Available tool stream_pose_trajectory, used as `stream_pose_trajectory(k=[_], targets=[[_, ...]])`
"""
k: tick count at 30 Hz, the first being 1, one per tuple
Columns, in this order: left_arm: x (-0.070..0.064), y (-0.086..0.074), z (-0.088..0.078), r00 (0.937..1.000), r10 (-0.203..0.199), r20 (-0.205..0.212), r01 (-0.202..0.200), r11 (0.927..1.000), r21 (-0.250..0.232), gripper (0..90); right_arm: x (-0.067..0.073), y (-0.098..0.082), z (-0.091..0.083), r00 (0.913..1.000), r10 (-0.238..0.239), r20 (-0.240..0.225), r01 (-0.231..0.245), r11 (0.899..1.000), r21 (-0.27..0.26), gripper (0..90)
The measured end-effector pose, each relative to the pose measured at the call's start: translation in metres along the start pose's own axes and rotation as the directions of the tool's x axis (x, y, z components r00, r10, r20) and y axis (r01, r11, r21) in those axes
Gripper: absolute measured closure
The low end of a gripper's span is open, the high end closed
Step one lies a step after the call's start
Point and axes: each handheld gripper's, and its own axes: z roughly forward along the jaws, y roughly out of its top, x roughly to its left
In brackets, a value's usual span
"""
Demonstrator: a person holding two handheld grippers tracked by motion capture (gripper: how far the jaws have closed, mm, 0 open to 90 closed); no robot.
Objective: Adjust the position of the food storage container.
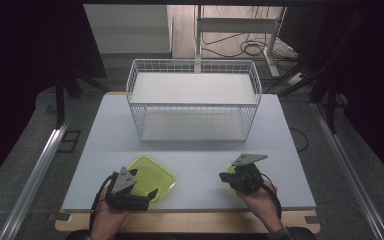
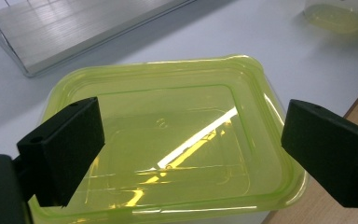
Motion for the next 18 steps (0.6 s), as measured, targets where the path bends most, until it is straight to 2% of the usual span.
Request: stream_pose_trajectory(k=[4, 11, 18], targets=[[0.000, 0.000, 0.000, 1.0000, -0.005, 0.007, 0.005, 1.0000, 0.006, 6.1, -0.013, -0.007, -0.008, 0.9991, 0.032, 0.030, -0.032, 0.999, -0.006, 88.2], [-0.003, 0.002, -0.001, 0.9998, 0.017, 0.007, -0.017, 0.9998, 0.013, 9.5, -0.030, -0.014, -0.017, 0.9947, 0.063, 0.082, -0.062, 0.998, -0.013, 87.8], [-0.002, 0.000, 0.000, 0.9997, 0.024, 0.009, -0.024, 0.9991, 0.034, 13.6, -0.049, -0.020, -0.028, 0.9853, 0.104, 0.135, -0.101, 0.994, -0.031, 87.8]])
